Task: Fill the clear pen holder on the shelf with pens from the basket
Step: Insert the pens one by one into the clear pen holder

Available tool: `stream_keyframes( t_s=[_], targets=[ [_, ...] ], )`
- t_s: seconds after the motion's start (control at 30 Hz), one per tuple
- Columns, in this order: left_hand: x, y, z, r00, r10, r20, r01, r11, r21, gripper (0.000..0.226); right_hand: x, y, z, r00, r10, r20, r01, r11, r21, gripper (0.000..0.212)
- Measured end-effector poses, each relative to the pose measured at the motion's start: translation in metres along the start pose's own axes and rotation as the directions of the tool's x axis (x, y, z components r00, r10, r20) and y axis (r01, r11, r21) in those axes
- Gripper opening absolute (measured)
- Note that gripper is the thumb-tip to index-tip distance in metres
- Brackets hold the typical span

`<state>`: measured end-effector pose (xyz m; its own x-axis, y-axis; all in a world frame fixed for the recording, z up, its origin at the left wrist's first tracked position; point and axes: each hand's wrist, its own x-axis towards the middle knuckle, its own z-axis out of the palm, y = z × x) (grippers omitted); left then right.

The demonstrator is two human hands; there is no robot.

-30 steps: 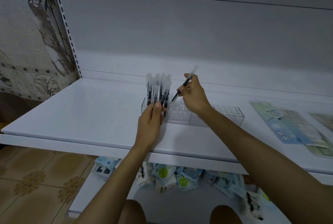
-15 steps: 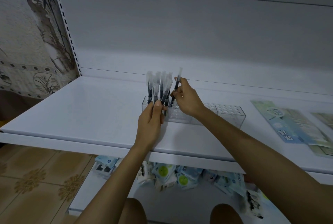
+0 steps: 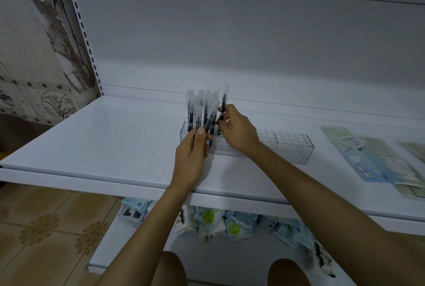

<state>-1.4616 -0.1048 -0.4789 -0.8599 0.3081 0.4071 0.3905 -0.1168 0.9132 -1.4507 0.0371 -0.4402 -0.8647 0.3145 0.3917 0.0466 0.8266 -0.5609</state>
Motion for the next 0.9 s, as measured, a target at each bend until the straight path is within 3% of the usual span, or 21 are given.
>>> stream_keyframes(
  t_s=[0.37, 0.63, 0.7, 0.77, 0.9],
  targets=[
    [0.000, 0.000, 0.000, 1.000, 0.011, 0.000, -0.011, 1.000, 0.000, 0.047, 0.003, 0.001, 0.000, 0.996, 0.087, 0.024, -0.088, 0.996, 0.014, 0.013],
    [0.001, 0.000, -0.002, 0.998, 0.036, 0.057, -0.038, 0.999, 0.023, 0.030, 0.004, 0.001, 0.000, 0.995, 0.103, -0.008, -0.103, 0.992, 0.076, 0.016],
    [0.001, -0.001, -0.003, 0.996, 0.024, 0.088, -0.026, 0.999, 0.023, 0.028, 0.004, -0.002, -0.005, 0.996, 0.081, -0.023, -0.076, 0.986, 0.145, 0.026],
    [0.002, -0.001, -0.004, 0.995, 0.016, 0.101, -0.019, 1.000, 0.021, 0.029, 0.003, -0.006, -0.014, 0.994, 0.055, -0.093, -0.035, 0.977, 0.211, 0.036],
    [0.003, -0.001, -0.004, 0.994, 0.031, 0.102, -0.035, 0.999, 0.036, 0.029, -0.008, -0.017, -0.032, 0.942, 0.067, -0.328, 0.072, 0.916, 0.394, 0.022]
  ],
)
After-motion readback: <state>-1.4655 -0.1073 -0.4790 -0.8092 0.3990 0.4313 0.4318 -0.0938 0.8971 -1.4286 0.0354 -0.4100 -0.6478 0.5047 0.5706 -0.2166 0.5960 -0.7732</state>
